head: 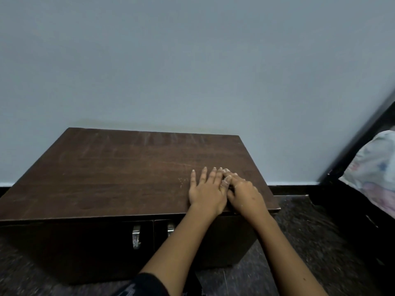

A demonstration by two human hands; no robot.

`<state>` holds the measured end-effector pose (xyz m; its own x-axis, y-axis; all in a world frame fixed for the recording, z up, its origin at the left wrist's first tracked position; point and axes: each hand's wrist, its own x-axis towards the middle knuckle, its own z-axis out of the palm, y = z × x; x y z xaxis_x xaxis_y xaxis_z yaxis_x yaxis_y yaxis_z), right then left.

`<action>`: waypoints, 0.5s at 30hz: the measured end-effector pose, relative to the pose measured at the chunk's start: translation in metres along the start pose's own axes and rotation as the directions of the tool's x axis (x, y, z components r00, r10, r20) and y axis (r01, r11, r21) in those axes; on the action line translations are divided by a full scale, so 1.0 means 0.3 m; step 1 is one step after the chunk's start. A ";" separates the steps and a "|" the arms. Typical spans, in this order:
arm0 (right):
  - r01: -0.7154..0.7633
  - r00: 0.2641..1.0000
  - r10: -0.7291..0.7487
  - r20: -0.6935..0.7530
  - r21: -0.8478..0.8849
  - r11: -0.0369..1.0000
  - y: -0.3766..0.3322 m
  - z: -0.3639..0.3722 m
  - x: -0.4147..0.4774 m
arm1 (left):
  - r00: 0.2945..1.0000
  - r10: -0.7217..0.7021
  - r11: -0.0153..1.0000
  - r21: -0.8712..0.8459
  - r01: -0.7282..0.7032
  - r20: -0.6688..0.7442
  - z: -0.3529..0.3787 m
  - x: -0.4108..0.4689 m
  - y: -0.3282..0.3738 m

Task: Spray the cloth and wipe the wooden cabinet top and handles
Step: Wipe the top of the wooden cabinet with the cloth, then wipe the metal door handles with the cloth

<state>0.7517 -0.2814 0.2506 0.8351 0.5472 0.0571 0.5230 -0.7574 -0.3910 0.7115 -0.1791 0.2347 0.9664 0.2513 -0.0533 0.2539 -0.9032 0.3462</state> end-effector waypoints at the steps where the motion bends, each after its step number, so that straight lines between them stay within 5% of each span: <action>1: -0.029 1.000 0.029 -0.006 -0.005 1.000 0.036 -0.016 -0.006 | 1.000 0.025 1.000 0.001 -0.025 0.014 0.012 0.016 0.040; 9: -0.223 0.969 0.223 -0.105 0.013 0.975 0.193 -0.093 -0.135 | 0.980 0.179 0.981 0.064 -0.184 0.084 0.082 0.010 0.246; 15: -0.433 0.901 0.431 -0.048 -0.035 0.901 0.178 -0.140 -0.317 | 0.917 0.396 0.918 -0.002 -0.396 0.054 0.102 -0.152 0.260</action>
<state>0.7074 -0.3889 0.2629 0.9860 0.1497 -0.0728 0.1159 -0.9315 -0.3448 0.6884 -0.2718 0.2354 0.9886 -0.1459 0.0375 -0.1499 -0.9282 0.3405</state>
